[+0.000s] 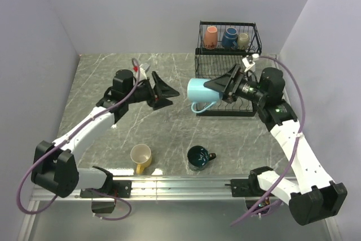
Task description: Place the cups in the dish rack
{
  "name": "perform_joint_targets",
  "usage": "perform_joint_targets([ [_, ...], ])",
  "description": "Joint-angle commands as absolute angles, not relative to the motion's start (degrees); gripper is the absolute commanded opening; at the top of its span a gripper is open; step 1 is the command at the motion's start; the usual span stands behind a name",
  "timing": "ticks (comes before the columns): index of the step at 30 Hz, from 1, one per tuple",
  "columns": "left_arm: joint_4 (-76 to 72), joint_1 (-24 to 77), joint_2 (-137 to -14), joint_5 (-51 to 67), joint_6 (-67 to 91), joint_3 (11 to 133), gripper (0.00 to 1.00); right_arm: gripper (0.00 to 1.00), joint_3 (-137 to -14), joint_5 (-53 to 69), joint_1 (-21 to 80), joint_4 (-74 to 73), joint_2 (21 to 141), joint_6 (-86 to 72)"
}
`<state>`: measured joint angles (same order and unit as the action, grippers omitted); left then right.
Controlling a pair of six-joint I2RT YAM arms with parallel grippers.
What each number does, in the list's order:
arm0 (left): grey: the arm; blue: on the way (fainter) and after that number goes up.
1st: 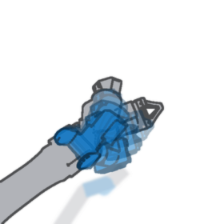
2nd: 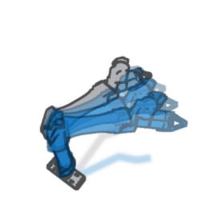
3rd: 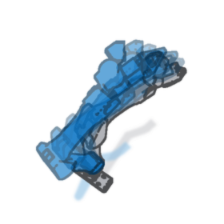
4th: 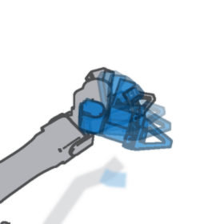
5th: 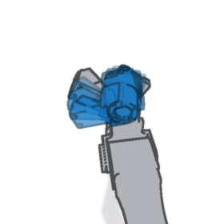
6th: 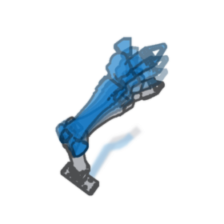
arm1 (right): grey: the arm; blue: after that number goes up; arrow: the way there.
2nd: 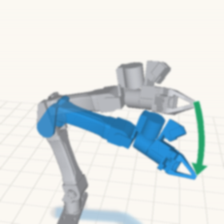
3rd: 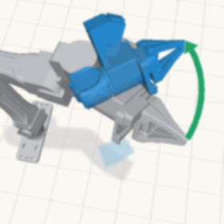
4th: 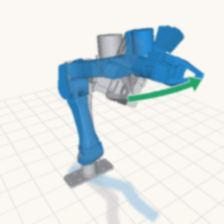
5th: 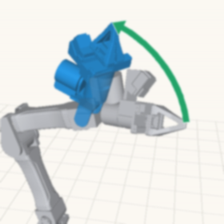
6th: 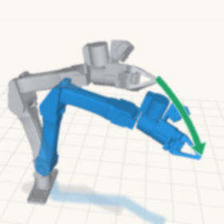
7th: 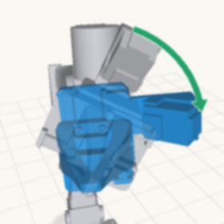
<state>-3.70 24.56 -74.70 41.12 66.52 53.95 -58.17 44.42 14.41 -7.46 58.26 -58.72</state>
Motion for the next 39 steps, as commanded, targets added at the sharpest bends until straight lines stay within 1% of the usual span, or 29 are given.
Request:
perform_joint_targets([
  [1,12.5,20.9,-71.3,36.0,56.0,56.7,0.88,0.00,-65.3,45.2,10.1,-15.2,57.8,-51.5],
  [2,17.3,20.3,-70.6,32.6,53.6,57.2,0.88,0.00,-66.8,43.8,8.7,-18.3,58.5,-46.8],
  [3,21.4,19.8,-70.5,29.6,52.0,58.0,0.88,0.00,-70.5,38.3,8.4,-26.3,60.5,-44.2],
  [4,24.8,19.3,-70.4,26.3,50.5,59.1,0.89,0.00,-72.6,35.2,8.4,-30.0,61.8,-42.0],
  [5,28.0,19.1,-70.7,18.9,47.1,61.1,0.90,0.00,-74.6,32.4,8.4,-33.3,63.2,-38.6],
  [6,34.6,19.1,-71.3,15.1,45.6,62.1,0.90,0.00,-77.7,26.6,8.4,-37.5,65.7,-37.7],
  [8,39.3,19.1,-72.3,5.1,42.4,63.8,0.90,0.00,-80.5,20.5,8.4,-41.3,68.5,-36.0],
  [10,42.4,19.0,-72.7,0.2,41.0,64.1,0.91,0.00,-83.3,14.3,8.9,-44.0,73.0,-35.2],
  [12,42.5,18.7,-72.3,0.2,39.8,63.3,0.91,0.00,-85.6,10.7,10.9,-45.1,77.7,-33.7],
  [13,42.4,18.6,-72.1,0.2,39.8,63.0,0.91,0.00,-86.8,5.7,11.8,-45.8,79.6,-33.1],
  [15,42.0,18.6,-70.8,0.2,40.2,62.1,0.91,0.00,-90.2,1.5,13.8,-47.4,85.4,-31.6],
  [20,43.8,18.4,-67.7,-10.2,40.6,61.8,0.92,0.00,-94.9,-7.9,18.5,-46.9,94.6,-30.5],
  [23,43.9,17.6,-66.3,-13.8,38.7,62.6,0.94,0.00,-98.3,-12.1,20.5,-47.4,100.2,-29.7],
  [27,42.3,16.0,-64.8,-20.7,37.7,62.0,0.99,0.00,-100.8,-14.3,22.0,-47.3,106.8,-29.1],
  [29,38.9,14.6,-63.0,-21.6,35.6,60.0,0.99,0.00,-100.8,-14.3,22.2,-46.7,108.0,-29.0],
  [30,34.8,14.2,-62.2,-22.2,34.8,59.0,0.99,0.00,-100.3,-14.2,22.3,-45.9,108.7,-28.9],
  [32,29.9,13.7,-60.3,-23.8,32.8,55.8,0.99,0.10,-99.2,-13.8,22.4,-44.7,109.0,-28.7],
  [34,23.0,12.9,-59.4,-26.3,31.4,53.4,0.99,0.16,-97.0,-13.2,22.4,-42.3,109.0,-28.7],
  [35,21.2,12.5,-59.0,-27.3,29.5,51.0,0.99,0.25,-96.3,-12.8,22.4,-41.3,108.9,-28.3],
  [37,15.4,10.4,-59.1,-30.9,28.3,48.9,0.99,0.37,-94.8,-12.1,22.4,-39.7,109.4,-28.1],
  [38,13.6,9.4,-60.1,-31.9,27.2,47.6,0.99,0.47,-94.8,-11.9,22.4,-39.6,109.8,-28.0],
  [39,12.0,8.4,-60.9,-32.4,26.4,47.3,0.99,0.53,-95.0,-11.6,22.4,-39.8,110.6,-28.0],
])
